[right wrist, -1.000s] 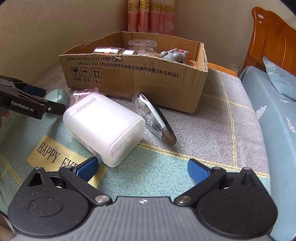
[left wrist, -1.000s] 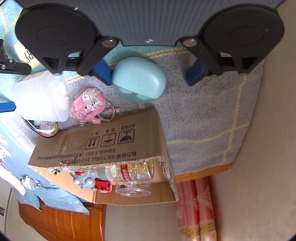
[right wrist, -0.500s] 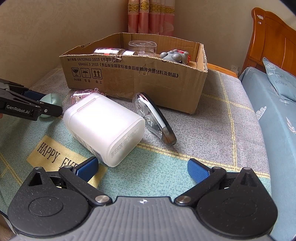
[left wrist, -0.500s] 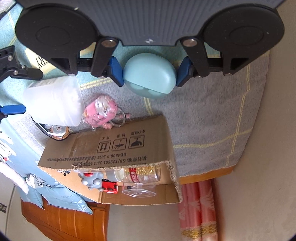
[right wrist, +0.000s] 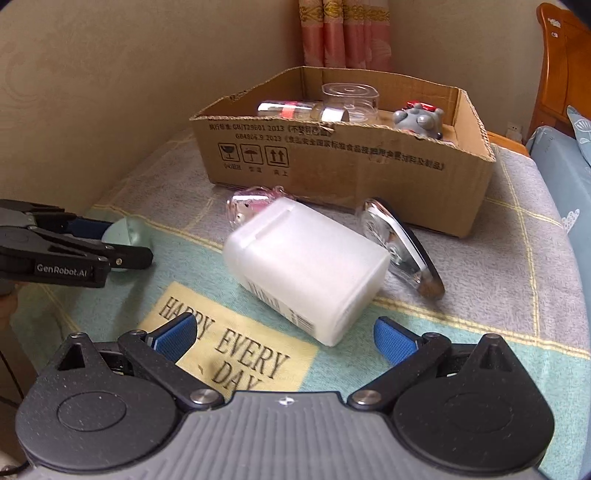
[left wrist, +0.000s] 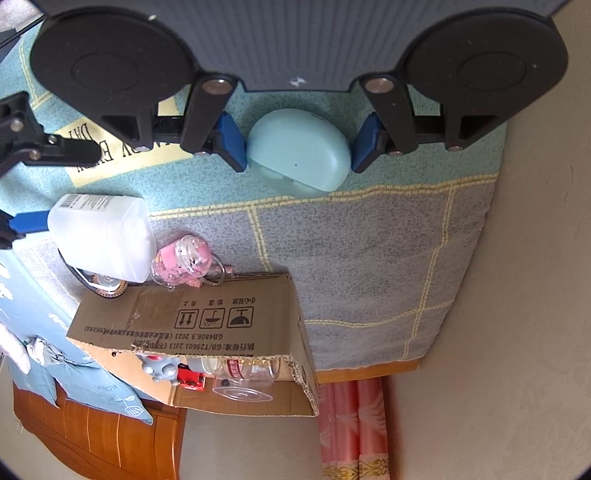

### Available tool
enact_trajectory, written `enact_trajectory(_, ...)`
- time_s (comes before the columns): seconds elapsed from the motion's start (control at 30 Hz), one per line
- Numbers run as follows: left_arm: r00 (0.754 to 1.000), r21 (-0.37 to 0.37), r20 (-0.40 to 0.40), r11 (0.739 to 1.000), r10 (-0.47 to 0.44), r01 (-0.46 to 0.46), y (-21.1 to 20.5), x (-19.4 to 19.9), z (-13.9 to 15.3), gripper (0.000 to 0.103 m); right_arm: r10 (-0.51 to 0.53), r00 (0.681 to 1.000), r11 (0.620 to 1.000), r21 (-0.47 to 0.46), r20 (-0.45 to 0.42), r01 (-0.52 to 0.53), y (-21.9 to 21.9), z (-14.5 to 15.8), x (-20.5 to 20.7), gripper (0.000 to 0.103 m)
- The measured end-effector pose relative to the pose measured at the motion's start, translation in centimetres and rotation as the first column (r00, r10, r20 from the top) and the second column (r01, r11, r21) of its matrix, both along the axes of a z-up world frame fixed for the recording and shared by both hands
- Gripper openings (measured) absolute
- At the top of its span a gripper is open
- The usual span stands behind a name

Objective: Organize rigid objects
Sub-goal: 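Lift the case with the left tool while the right tool grasps the white plastic bottle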

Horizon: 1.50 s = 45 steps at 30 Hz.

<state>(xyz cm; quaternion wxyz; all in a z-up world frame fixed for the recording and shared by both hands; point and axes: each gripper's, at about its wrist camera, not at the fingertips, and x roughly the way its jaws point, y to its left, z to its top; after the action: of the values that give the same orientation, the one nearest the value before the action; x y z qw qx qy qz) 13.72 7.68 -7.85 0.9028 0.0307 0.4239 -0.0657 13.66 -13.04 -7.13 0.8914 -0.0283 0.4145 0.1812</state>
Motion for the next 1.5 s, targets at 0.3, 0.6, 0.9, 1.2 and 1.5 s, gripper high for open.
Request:
enact_trajectory(0.3, 0.999, -0.029, 0.041, 1.000, 0.005, -0.004, 1.2, -0.6, 1.1, 0.077, -0.009, 1.000, 0.998, -0.055, -0.005, 0.009, 2.2, 0.2, 3.2, 0.103)
enact_trajectory(0.6, 0.999, -0.046, 0.042, 0.999, -0.015, 0.017, 1.3, -0.6, 1.0, 0.078, -0.083, 0.996, 0.990, -0.115, 0.011, 0.084, 2.9, 0.1, 5.1, 0.103)
enact_trajectory(0.9, 0.994, -0.041, 0.010, 0.994, -0.105, 0.105, 0.3, -0.3, -0.2, 0.079, -0.115, 0.993, 0.987, -0.113, -0.026, 0.112, 1.1, -0.4, 4.5, 0.103)
enact_trajectory(1.2, 0.987, 0.012, 0.006, 0.987, -0.160, 0.160, -0.3, 0.1, -0.6, 0.080, -0.078, 0.997, 0.992, -0.103, -0.014, 0.076, 2.3, -0.1, 5.2, 0.103)
enact_trajectory(1.5, 0.981, 0.016, 0.007, 0.981, -0.193, 0.193, -0.4, 0.3, -0.6, 0.075, -0.052, 0.999, 0.989, -0.142, -0.004, 0.051, 3.1, -0.1, 5.8, 0.094)
